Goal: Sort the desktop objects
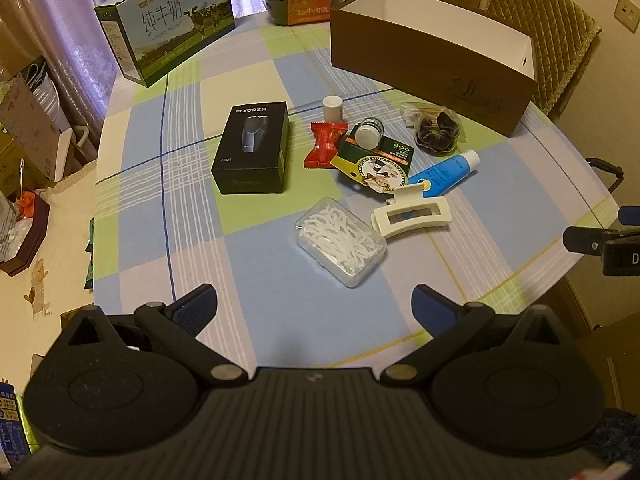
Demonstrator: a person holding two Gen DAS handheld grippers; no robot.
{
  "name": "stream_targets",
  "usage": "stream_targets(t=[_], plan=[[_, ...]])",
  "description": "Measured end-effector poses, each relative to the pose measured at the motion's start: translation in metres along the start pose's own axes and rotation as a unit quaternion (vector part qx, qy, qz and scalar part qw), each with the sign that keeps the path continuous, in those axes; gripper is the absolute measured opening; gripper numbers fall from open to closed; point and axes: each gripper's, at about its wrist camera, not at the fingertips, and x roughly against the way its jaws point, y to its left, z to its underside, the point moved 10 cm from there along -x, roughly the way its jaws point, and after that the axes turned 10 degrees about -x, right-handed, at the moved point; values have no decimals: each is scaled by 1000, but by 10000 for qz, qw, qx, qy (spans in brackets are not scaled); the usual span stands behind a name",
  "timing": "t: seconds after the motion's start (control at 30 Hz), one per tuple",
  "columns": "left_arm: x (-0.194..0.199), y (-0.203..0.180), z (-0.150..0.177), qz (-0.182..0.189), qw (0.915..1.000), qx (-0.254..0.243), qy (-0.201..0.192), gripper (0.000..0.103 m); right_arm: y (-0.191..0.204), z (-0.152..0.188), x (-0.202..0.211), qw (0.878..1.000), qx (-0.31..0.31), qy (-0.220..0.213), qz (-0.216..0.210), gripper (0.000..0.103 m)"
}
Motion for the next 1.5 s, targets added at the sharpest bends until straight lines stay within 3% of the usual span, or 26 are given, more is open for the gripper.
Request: stream_targets(t=[0.6,0.97,1.23,1.5], plan=[[-22,6,-9,161,9998,-37,95,102,8,-7,-17,10000,-24,26,-44,101],[-53,5,-16,322,9987,-378,-88,102,31,-14,-38,9975,69,-145,-692,101],[-89,-1,-16,485,9953,-824,-160,102,25,-11,-70,9984,82,11,-559,101],[-120,-8,-16,733,9863,-1466,-195,102,13,-6,-90,9987,28,217,-465,101]])
